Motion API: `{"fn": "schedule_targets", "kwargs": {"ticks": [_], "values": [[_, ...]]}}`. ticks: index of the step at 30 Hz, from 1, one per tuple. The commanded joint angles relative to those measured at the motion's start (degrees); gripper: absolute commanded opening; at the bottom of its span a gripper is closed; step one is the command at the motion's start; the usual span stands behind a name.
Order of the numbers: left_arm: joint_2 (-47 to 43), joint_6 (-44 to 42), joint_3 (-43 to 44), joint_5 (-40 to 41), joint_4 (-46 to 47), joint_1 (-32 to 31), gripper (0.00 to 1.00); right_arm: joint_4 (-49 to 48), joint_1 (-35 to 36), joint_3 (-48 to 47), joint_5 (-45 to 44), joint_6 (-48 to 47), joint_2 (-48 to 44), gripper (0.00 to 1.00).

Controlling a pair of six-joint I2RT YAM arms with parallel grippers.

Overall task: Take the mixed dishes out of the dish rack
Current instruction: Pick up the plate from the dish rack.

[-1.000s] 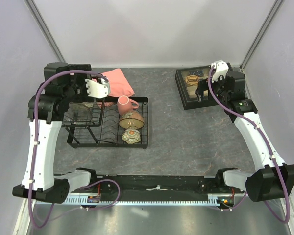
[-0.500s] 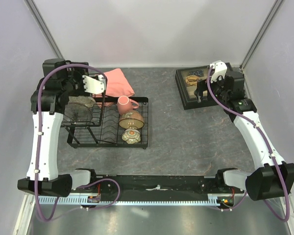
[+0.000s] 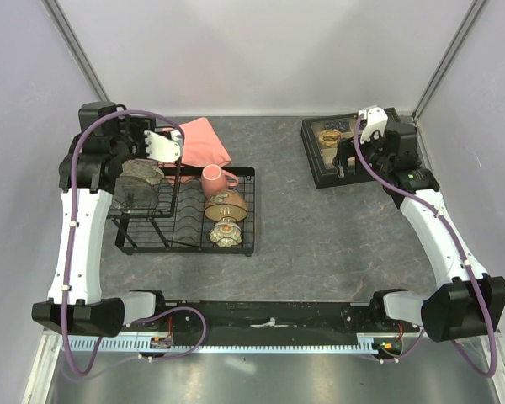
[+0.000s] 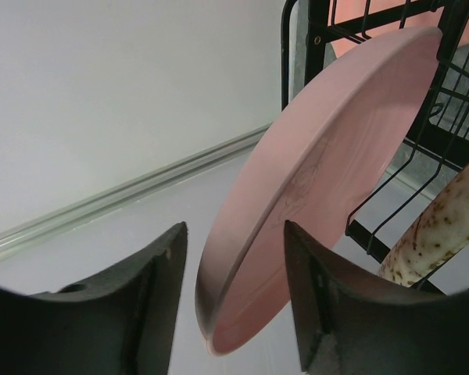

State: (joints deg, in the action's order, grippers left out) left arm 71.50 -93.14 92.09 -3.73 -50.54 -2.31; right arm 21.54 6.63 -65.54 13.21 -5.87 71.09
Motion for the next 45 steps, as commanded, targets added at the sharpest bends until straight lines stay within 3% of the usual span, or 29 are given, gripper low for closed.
{"fn": "schedule_targets", "kwargs": {"ticks": [1,10,17,28,45], "values": [[-1.5,-2.8,-0.2,-0.2,2.3,0.4,0.53,-0.9,-0.1,-2.5,0.9,-0.5,0.4,0.98],[-2.4,-4.0,0.1,0.1,3.4,0.4,0.39,-0.7,-0.1,-2.6,0.8,-0.7,0.7,0.98],[-2.7,-4.2,-0.2,0.8,4.3,0.4,0.19,-0.5,0.0,-2.6,0.8,-0.8,1.2,0.98],[-4.0,-4.4,-2.0,0.9,7.6,0.5,0.02,-0.3,0.0,-2.7,0.8,-1.0,1.4,0.98],[-8.9,-3.3,-7.8,-0.1,22.2,0.4,0.02,0.1,0.0,-3.0,0.8,-1.2,2.2,0.98]]}}
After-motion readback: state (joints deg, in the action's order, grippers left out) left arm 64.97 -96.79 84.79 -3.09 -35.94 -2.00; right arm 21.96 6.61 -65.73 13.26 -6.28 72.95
